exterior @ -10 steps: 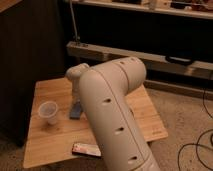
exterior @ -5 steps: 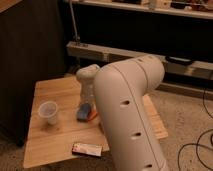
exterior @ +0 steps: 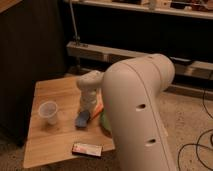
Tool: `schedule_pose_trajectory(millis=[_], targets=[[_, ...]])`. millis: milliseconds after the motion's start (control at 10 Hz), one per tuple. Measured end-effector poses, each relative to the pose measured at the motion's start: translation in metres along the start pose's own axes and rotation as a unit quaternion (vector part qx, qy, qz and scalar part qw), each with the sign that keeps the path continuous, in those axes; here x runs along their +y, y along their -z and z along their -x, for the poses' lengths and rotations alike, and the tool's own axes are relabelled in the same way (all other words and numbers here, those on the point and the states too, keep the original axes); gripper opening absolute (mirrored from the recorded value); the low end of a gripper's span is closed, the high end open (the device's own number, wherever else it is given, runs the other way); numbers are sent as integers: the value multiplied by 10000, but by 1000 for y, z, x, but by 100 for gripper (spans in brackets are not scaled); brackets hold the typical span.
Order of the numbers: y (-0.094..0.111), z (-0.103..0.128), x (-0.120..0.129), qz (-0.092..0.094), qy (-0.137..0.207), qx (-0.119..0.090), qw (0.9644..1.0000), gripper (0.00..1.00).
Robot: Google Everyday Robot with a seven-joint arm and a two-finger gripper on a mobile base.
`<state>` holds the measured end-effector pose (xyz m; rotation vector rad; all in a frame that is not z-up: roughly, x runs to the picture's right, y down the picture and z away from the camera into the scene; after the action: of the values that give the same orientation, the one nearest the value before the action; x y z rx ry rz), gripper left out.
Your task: Wipe the white sponge on the table
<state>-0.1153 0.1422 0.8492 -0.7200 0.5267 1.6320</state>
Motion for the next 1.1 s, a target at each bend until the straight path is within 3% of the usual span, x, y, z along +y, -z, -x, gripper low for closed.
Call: schedule_pose_trajectory(millis=[500, 1100], targets=[[-11, -42, 14, -134, 469, 108, 9988, 3], [-20, -61, 59, -97, 968, 166, 9951, 3]])
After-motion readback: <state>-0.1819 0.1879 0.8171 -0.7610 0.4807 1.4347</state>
